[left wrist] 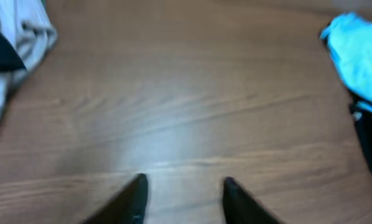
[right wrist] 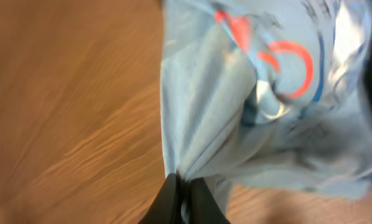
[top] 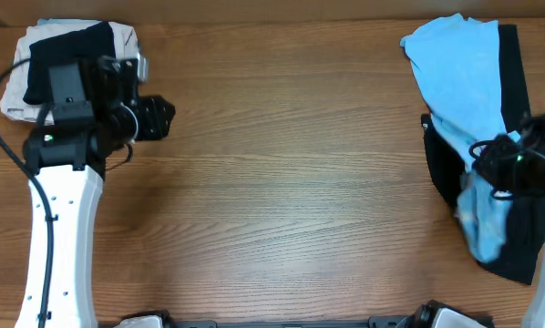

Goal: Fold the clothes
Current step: 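Pull the blue T-shirt with the right gripper onto the table center, then grasp the T-shirt's left and right edges with both grippers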

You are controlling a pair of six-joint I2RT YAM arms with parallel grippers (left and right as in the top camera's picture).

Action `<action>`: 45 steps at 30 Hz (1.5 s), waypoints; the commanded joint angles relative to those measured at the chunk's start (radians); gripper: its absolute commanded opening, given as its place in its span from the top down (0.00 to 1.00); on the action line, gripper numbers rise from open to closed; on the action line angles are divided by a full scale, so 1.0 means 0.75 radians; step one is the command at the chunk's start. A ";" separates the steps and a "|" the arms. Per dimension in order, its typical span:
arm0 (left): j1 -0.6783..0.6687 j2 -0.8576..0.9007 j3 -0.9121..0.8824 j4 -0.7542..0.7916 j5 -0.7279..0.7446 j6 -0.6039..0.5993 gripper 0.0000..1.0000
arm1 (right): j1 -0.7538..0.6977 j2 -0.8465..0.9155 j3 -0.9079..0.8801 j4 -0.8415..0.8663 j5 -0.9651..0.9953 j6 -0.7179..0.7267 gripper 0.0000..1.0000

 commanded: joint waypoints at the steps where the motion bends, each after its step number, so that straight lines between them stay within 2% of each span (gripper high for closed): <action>1: -0.009 -0.001 0.107 -0.003 0.023 -0.006 0.52 | 0.132 -0.026 0.198 -0.067 -0.062 -0.072 0.96; 7: -0.004 -0.001 0.195 -0.002 0.013 0.017 0.44 | 0.489 -0.026 0.379 -0.071 -0.158 -0.060 0.96; 13: 0.003 -0.001 0.221 0.028 -0.097 0.044 0.35 | 1.027 -0.004 0.390 0.038 -0.161 0.031 0.96; 19: 0.003 -0.001 0.221 0.018 -0.228 0.044 0.30 | 1.441 0.081 0.390 0.093 -0.095 0.121 0.93; 21: 0.003 -0.001 0.221 0.019 -0.270 0.044 0.28 | 1.559 0.128 0.390 0.106 -0.089 0.121 0.85; 22: 0.003 -0.001 0.221 0.020 -0.278 0.045 0.27 | 1.588 0.142 0.390 0.106 -0.070 0.123 0.76; 26: 0.003 -0.001 0.221 0.012 -0.282 0.045 0.23 | 1.591 0.156 0.390 0.089 0.096 0.233 0.49; 29: 0.003 -0.001 0.221 -0.015 -0.282 0.046 0.21 | 1.507 0.141 0.390 0.044 0.201 0.317 0.34; 33: -0.003 0.000 0.221 -0.117 -0.265 0.080 0.21 | 1.314 0.134 0.389 -0.112 0.323 0.404 0.31; 37: -0.033 0.013 0.217 -0.275 -0.256 0.080 0.24 | 1.139 0.136 0.314 -0.202 0.360 0.411 0.29; 41: -0.079 0.046 0.193 -0.416 -0.279 0.069 0.32 | 1.043 0.136 0.126 -0.175 0.360 0.413 0.28; 45: -0.095 0.085 0.103 -0.509 -0.318 -0.092 0.33 | 0.996 0.136 -0.138 -0.024 0.355 0.446 0.28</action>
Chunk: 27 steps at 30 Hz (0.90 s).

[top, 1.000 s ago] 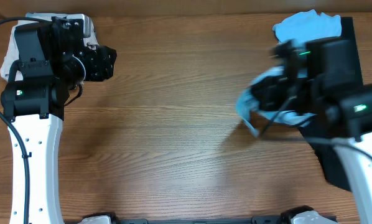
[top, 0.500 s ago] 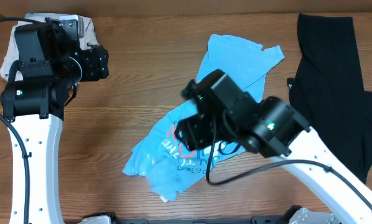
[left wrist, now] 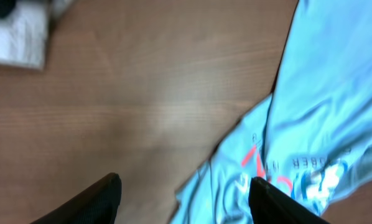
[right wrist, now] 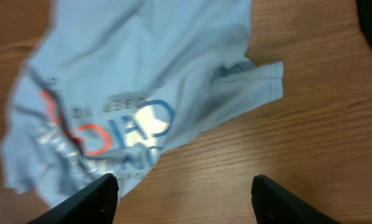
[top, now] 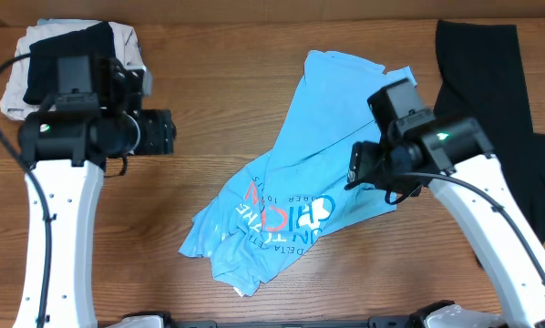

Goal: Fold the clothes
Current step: 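Grasp the T-shirt's left and right edges with both grippers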

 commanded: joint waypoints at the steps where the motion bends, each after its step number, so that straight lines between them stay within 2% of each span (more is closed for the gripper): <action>1: -0.011 0.046 -0.111 -0.031 -0.039 -0.125 0.33 | -0.031 -0.013 -0.216 0.118 0.018 0.054 0.28; 6: -0.032 0.059 -0.375 0.062 -0.035 -0.194 0.34 | -0.070 -0.013 -0.488 0.364 0.023 0.103 0.28; 12: -0.068 0.061 -0.597 0.230 -0.022 -0.215 0.34 | -0.128 -0.013 -0.685 0.592 0.024 0.105 0.28; 17: -0.104 0.061 -0.723 0.276 -0.027 -0.230 0.35 | -0.152 -0.006 -0.749 0.692 0.058 0.103 0.27; 22: -0.124 0.062 -0.875 0.337 -0.030 -0.317 0.41 | -0.154 -0.006 -0.777 0.750 0.088 0.095 0.27; 27: -0.126 0.063 -1.005 0.431 -0.058 -0.375 0.41 | -0.154 -0.006 -0.777 0.759 0.105 0.095 0.27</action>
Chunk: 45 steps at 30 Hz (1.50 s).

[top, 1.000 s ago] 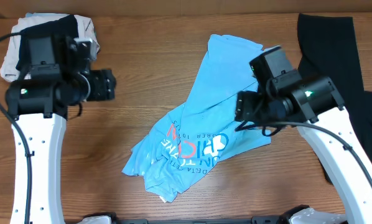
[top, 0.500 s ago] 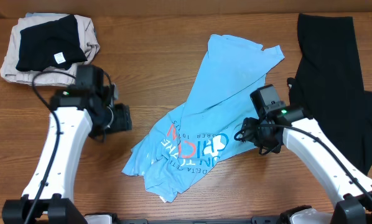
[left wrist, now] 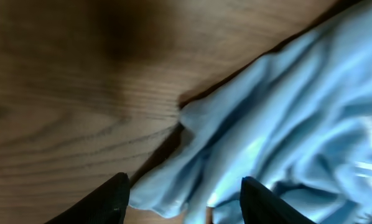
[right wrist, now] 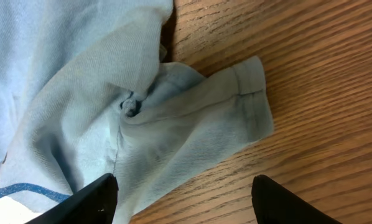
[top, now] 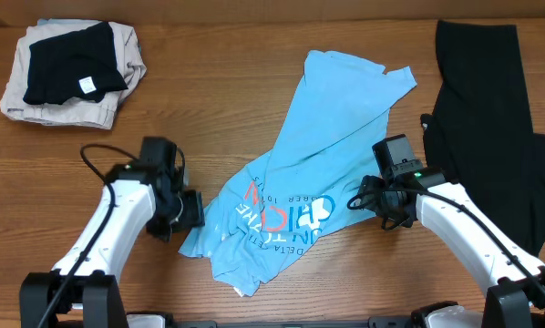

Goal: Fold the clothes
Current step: 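Grasp the T-shirt's left and right edges with both grippers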

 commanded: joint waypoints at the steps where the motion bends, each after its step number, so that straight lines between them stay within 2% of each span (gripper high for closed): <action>1: -0.010 0.002 -0.074 0.058 -0.024 -0.064 0.41 | -0.009 -0.007 -0.008 0.011 0.042 0.006 0.27; 5: -0.010 0.002 -0.150 0.168 -0.025 -0.063 0.43 | -0.015 -0.007 -0.008 0.012 0.058 0.006 0.27; 9: -0.010 0.002 -0.253 0.305 -0.024 -0.063 0.56 | -0.023 -0.007 -0.008 0.011 0.060 0.006 0.27; 15: -0.010 0.002 -0.309 0.394 -0.023 -0.064 0.96 | -0.023 -0.007 -0.008 0.007 0.059 0.007 0.27; 21: -0.008 0.002 -0.183 0.306 -0.010 -0.063 0.96 | -0.023 -0.003 -0.015 0.012 0.058 0.006 0.28; 27: -0.008 0.002 0.083 0.096 -0.026 -0.030 0.96 | -0.023 0.064 -0.072 0.100 0.050 0.006 0.30; 33: -0.009 0.001 0.333 -0.026 -0.028 -0.012 0.96 | -0.023 0.120 -0.109 0.135 0.037 0.006 0.34; 36: -0.009 0.001 0.439 -0.062 -0.030 -0.012 0.96 | -0.023 0.134 -0.109 0.137 0.038 0.006 0.41; 41: -0.008 0.001 0.598 -0.108 -0.031 0.023 0.96 | -0.023 0.150 -0.110 0.151 0.039 0.006 0.63; 42: -0.008 0.001 0.628 -0.114 -0.035 0.023 0.96 | -0.023 0.150 -0.110 0.156 0.039 0.006 0.69; 45: -0.008 0.000 0.712 -0.141 -0.082 0.023 0.96 | -0.023 0.150 -0.110 0.164 0.063 0.006 0.95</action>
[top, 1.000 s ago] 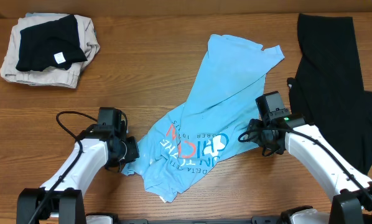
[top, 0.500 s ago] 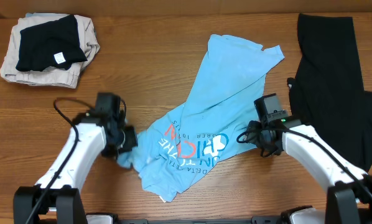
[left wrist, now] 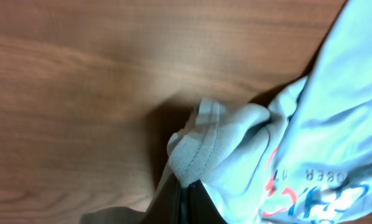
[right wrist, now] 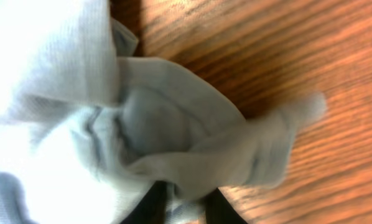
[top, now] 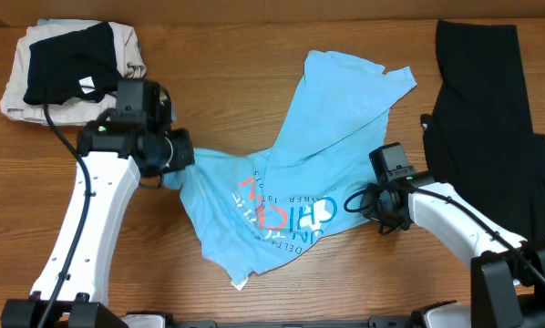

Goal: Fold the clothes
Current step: 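Grasp the T-shirt's left and right edges with both grippers, then lift the T-shirt with both grippers and lay it flat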

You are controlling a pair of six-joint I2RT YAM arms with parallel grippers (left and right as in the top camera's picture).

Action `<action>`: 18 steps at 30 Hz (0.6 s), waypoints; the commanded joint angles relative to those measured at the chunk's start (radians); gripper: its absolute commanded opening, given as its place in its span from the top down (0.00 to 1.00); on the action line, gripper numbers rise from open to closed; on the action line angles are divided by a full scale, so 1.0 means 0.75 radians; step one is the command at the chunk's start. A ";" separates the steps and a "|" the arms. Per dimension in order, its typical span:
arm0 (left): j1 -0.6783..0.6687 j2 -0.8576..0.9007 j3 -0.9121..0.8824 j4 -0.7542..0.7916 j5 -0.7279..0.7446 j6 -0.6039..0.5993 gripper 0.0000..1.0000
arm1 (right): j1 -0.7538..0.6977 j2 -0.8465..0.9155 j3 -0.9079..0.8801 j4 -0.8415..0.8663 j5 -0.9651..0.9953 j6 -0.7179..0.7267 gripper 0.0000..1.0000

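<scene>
A light blue T-shirt (top: 323, 128) with red and blue print lies crumpled across the middle of the wooden table (top: 236, 64). My left gripper (top: 174, 155) is shut on the shirt's left edge; in the left wrist view its fingertips (left wrist: 187, 202) pinch a bunched hem (left wrist: 204, 146). At the shirt's right side my right gripper (top: 371, 202) holds a sleeve. In the right wrist view the sleeve (right wrist: 192, 137) is bunched between the right gripper's (right wrist: 186, 208) dark fingers.
A folded pile of beige and black clothes (top: 72, 64) sits at the far left corner. A black garment (top: 482, 100) lies along the right side, close beside my right arm.
Both grippers were open at the shirt's edges and are now shut on it. The left one has moved away from the front edge with the cloth, stretching the shirt's left part out.
At first my right gripper was shut on the blue shirt at the right, over the black garment, with the left open near the folded pile. Then the shirt lay mid-table with both grippers open. Then both were low at its edges, and now each holds one.
</scene>
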 commanded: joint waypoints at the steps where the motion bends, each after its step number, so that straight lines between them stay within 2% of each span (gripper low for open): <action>1: -0.008 0.000 0.118 -0.023 -0.074 0.032 0.96 | -0.006 0.024 -0.006 0.004 0.057 0.004 0.96; 5: -0.005 0.000 0.257 -0.052 -0.148 0.046 0.96 | -0.034 0.014 0.035 -0.024 0.050 0.002 0.96; 9: 0.021 0.000 0.467 -0.103 -0.174 0.073 0.96 | -0.108 -0.058 0.227 -0.230 0.046 -0.035 0.96; 12: 0.049 0.000 0.677 -0.156 -0.176 0.095 0.96 | -0.178 -0.154 0.468 -0.446 0.045 -0.113 0.96; 18: 0.067 -0.002 1.130 -0.272 -0.177 0.149 0.96 | -0.295 -0.336 1.126 -0.830 0.015 -0.274 0.96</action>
